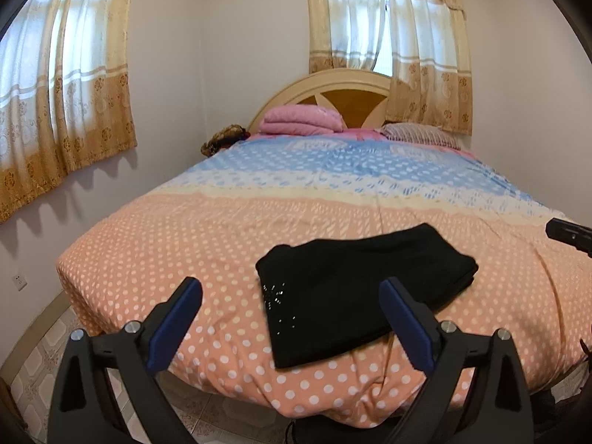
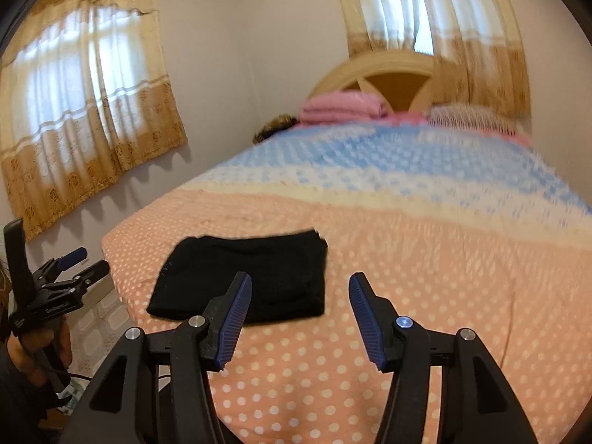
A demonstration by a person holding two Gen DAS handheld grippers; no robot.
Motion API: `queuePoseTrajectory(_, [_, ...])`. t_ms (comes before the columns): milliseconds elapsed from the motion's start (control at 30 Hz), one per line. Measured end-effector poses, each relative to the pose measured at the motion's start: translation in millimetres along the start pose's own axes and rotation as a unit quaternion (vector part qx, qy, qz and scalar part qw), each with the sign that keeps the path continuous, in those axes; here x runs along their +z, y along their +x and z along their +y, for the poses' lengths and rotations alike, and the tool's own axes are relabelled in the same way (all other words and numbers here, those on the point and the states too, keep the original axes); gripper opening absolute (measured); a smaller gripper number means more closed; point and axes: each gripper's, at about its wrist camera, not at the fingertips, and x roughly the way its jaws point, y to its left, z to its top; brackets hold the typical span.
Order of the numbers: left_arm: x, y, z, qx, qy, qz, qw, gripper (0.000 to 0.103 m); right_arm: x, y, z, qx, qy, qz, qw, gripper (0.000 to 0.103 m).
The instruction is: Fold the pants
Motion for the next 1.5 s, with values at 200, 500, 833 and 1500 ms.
queuePoseTrajectory(200, [2.8,-5.0,-1.2,-0.003,-0.002,-0.012,0.9999,0.099,0.5,-12.1,20.1,0.005,-0.03,-0.016,0.999,0.058])
queuePoseTrajectory(500, [0.8,-3.8,0.2,0.002,-0.01,-0.009,0.9999,0.099,-0.4,-13.0,22.3,0.002,-0.029,-0.018,0.999,0.058])
queuePoseTrajectory(833, [-0.2,-3.3,-0.6,0.002,-0.008,-0.006,1.0,0.099,-0.3,-16.2,24.8,0.0,-0.031,-0.02,0.999,0.059])
queuePoseTrajectory(1500, [-1.1,-3.4,-2.1,0.004,-0.004,-0.008,1.0,0.103,0.4,-18.9,26.6,-0.002,-0.034,-0.025,0.999,0.059])
